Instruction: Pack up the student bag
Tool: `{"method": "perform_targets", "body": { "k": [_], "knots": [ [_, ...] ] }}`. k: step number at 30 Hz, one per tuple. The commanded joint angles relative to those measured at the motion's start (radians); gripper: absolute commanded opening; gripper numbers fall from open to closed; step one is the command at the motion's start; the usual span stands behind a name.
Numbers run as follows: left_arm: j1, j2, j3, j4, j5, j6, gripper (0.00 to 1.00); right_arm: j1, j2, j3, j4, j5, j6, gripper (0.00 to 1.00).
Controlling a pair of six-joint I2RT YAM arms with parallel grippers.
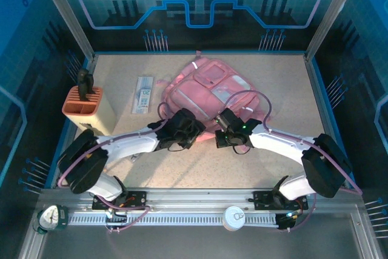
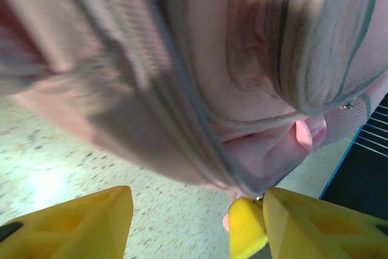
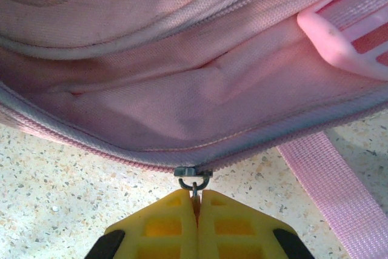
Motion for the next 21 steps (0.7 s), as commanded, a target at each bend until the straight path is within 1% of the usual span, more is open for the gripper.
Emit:
{"method": "perform_targets", "body": {
  "k": [1, 2, 5, 8, 11, 13, 16, 19, 21],
  "knots": [
    [-0.012, 0.076, 0.064, 0.03, -0.024, -0.027, 0.57, 0.015, 0.022, 0.024, -0.039, 0.026, 0.002, 0.0],
    [-0.012, 0.096, 0.068, 0.022, -0.02, -0.037, 0.54, 0.016, 0.02, 0.027, -0.044, 0.033, 0.0, 0.0],
    [-0.011, 0.124, 0.056, 0.032, -0.044, -0.033, 0.37, 0.012, 0.014, 0.028, -0.064, 0.062, -0.009, 0.0],
    [-0.011, 0.113, 0.057, -0.044, -0.089, -0.008, 0.18, -0.012, 0.008, 0.03, -0.102, 0.103, -0.026, 0.0],
    [0.0, 0.081, 0.037, -0.1, -0.121, 0.017, 0.02, -0.058, -0.014, 0.017, -0.116, 0.118, -0.042, 0.0],
    [0.004, 0.043, 0.02, -0.137, -0.152, 0.032, 0.0, -0.096, -0.031, 0.004, -0.127, 0.136, -0.051, 0.0],
    [0.011, -0.016, 0.01, -0.225, -0.205, 0.065, 0.0, -0.188, -0.051, -0.019, -0.124, 0.144, -0.064, 0.0],
    [0.024, -0.049, -0.002, -0.242, -0.203, 0.089, 0.0, -0.27, -0.046, -0.031, -0.089, 0.094, -0.078, 0.0],
    [0.03, -0.054, -0.001, -0.225, -0.18, 0.102, 0.0, -0.275, -0.045, -0.021, -0.077, 0.059, -0.093, 0.0]
  ]
}}
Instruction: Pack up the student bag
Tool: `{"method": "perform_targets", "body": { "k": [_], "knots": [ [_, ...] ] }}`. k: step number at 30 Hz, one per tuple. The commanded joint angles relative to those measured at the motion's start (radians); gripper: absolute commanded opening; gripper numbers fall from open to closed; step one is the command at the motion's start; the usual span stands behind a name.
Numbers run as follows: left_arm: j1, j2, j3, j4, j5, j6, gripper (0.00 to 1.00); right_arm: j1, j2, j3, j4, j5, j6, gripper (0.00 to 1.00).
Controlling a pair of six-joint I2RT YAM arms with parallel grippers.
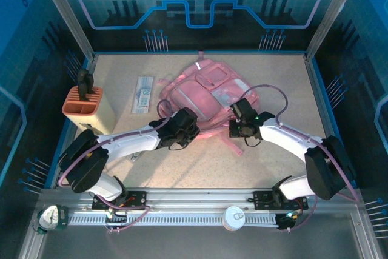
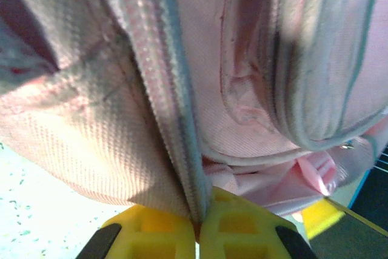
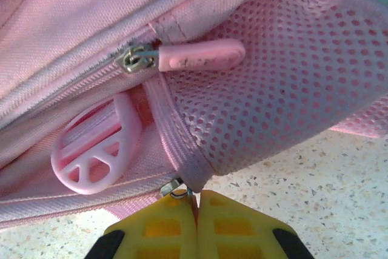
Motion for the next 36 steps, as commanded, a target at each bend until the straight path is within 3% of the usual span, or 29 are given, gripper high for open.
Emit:
{"method": "perform_targets", "body": {
  "k": [1, 5, 10, 14, 19, 26, 31, 36],
  "knots": [
    [0.027, -0.027, -0.021, -0.12, -0.072, 0.067, 0.0, -0.037, -0.019, -0.012, -0.048, 0.023, -0.037, 0.0],
    [0.022, -0.011, 0.039, -0.145, -0.049, 0.119, 0.0, -0.012, -0.063, 0.001, -0.048, -0.045, -0.046, 0.0],
    [0.02, -0.043, 0.086, -0.196, -0.065, 0.191, 0.3, -0.025, -0.157, 0.019, -0.088, -0.1, -0.045, 0.26],
    [0.016, -0.101, 0.087, -0.23, -0.11, 0.246, 0.42, -0.06, -0.197, 0.048, -0.111, -0.177, -0.054, 0.48],
    [0.016, -0.14, 0.104, -0.248, -0.122, 0.362, 0.57, -0.122, -0.152, 0.106, -0.114, -0.314, -0.018, 0.64],
    [0.023, -0.16, 0.128, -0.24, -0.136, 0.511, 0.68, -0.153, -0.034, 0.201, -0.131, -0.331, 0.111, 0.73],
    [0.045, -0.143, 0.173, -0.293, -0.115, 0.61, 0.78, -0.181, 0.057, 0.227, -0.101, -0.371, 0.184, 0.71],
    [0.059, -0.148, 0.171, -0.294, -0.122, 0.68, 0.88, -0.188, 0.083, 0.206, -0.04, -0.323, 0.265, 0.68]
  ]
}}
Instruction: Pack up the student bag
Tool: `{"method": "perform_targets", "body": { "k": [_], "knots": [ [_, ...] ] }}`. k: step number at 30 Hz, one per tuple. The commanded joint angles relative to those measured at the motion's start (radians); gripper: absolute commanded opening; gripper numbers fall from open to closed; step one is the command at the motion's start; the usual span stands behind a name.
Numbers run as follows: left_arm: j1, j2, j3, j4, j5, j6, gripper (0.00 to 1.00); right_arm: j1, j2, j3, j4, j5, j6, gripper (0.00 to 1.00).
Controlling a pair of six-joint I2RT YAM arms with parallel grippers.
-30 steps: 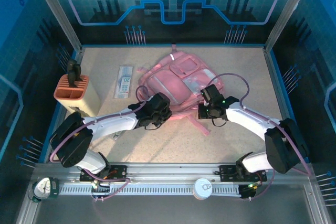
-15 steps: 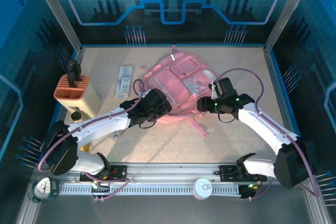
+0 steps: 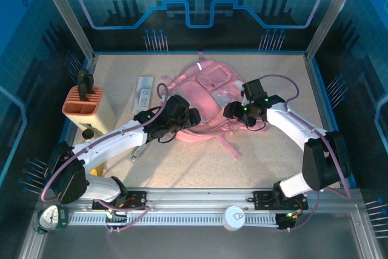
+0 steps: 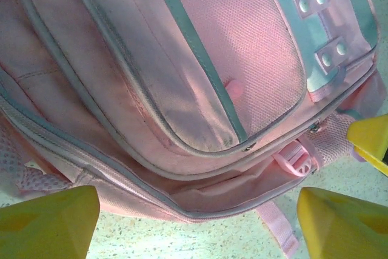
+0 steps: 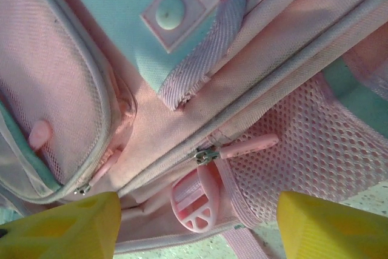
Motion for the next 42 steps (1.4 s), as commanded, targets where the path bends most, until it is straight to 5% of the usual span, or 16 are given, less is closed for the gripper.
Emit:
{"method": "perform_targets", "body": {
  "k": [1, 5, 14, 28, 34, 42],
  "knots": [
    [0.016, -0.009, 0.024, -0.042, -0.007, 0.094, 0.91, -0.026, 0.011, -0.004, 0.05, 0.007, 0.098, 0.68],
    [0.023, -0.001, 0.026, -0.047, 0.002, 0.141, 0.99, -0.052, 0.042, -0.007, 0.095, -0.001, 0.122, 0.66],
    [0.026, 0.038, 0.044, -0.059, 0.02, 0.136, 0.99, -0.083, 0.154, 0.029, 0.15, -0.019, 0.132, 0.55],
    [-0.04, 0.115, 0.06, 0.064, 0.176, -0.049, 0.99, -0.133, 0.173, -0.017, 0.339, -0.11, 0.165, 0.16],
    [-0.1, 0.181, 0.011, 0.227, 0.209, -0.106, 0.81, -0.162, 0.079, -0.086, 0.422, -0.163, 0.211, 0.0],
    [-0.102, 0.253, -0.049, 0.394, 0.237, -0.086, 0.66, -0.215, -0.081, -0.185, 0.443, -0.238, 0.267, 0.0]
  ]
}}
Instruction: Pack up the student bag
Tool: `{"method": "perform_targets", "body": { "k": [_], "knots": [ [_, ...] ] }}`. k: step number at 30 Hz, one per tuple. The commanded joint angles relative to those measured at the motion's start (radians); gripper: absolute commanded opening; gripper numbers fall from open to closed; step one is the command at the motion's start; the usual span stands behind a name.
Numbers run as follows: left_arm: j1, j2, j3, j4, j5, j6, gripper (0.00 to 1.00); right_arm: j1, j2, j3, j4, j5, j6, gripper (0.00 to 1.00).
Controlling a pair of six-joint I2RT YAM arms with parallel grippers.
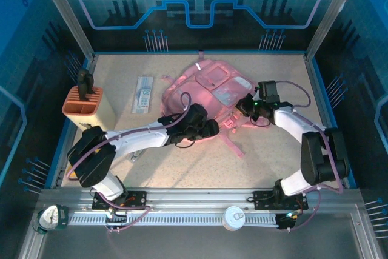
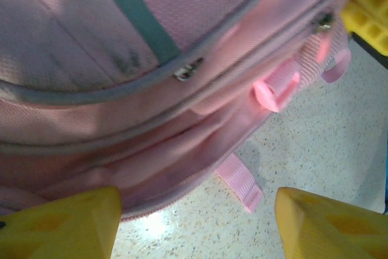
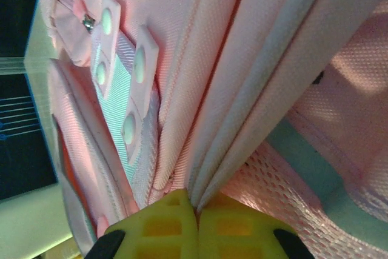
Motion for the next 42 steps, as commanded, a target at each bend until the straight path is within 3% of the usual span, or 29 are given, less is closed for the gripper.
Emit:
{"method": "perform_targets", "body": {
  "k": [1, 6, 12, 17, 22, 25, 31, 35, 42],
  "knots": [
    [0.002, 0.025, -0.02, 0.096, 0.017, 0.015, 0.65, -0.034, -0.117, -0.045, 0.045, -0.056, 0.037, 0.0],
    [0.022, 0.057, -0.008, 0.092, -0.017, 0.09, 0.63, -0.045, -0.25, -0.118, 0.028, -0.063, 0.082, 0.0],
    [0.114, 0.054, 0.013, 0.041, -0.032, 0.2, 0.64, -0.016, -0.371, -0.21, 0.081, -0.058, 0.203, 0.0],
    [0.164, 0.042, 0.081, -0.028, -0.023, 0.292, 0.76, 0.054, -0.41, -0.212, 0.104, 0.001, 0.254, 0.0],
    [0.169, -0.001, 0.199, -0.203, -0.022, 0.269, 0.76, 0.115, -0.435, -0.207, 0.104, 0.088, 0.292, 0.0],
    [0.135, -0.045, 0.218, -0.254, -0.018, 0.17, 0.75, 0.14, -0.426, -0.201, 0.095, 0.112, 0.312, 0.0],
    [-0.027, -0.072, 0.221, -0.265, -0.058, 0.032, 0.69, 0.16, -0.42, -0.191, 0.081, 0.126, 0.318, 0.0],
    [-0.122, -0.01, 0.287, -0.279, -0.099, 0.029, 0.65, 0.163, -0.422, -0.189, 0.07, 0.129, 0.312, 0.0],
    [-0.173, 0.162, 0.498, -0.422, -0.213, 0.103, 0.6, 0.162, -0.423, -0.195, 0.079, 0.119, 0.32, 0.0]
  ]
}}
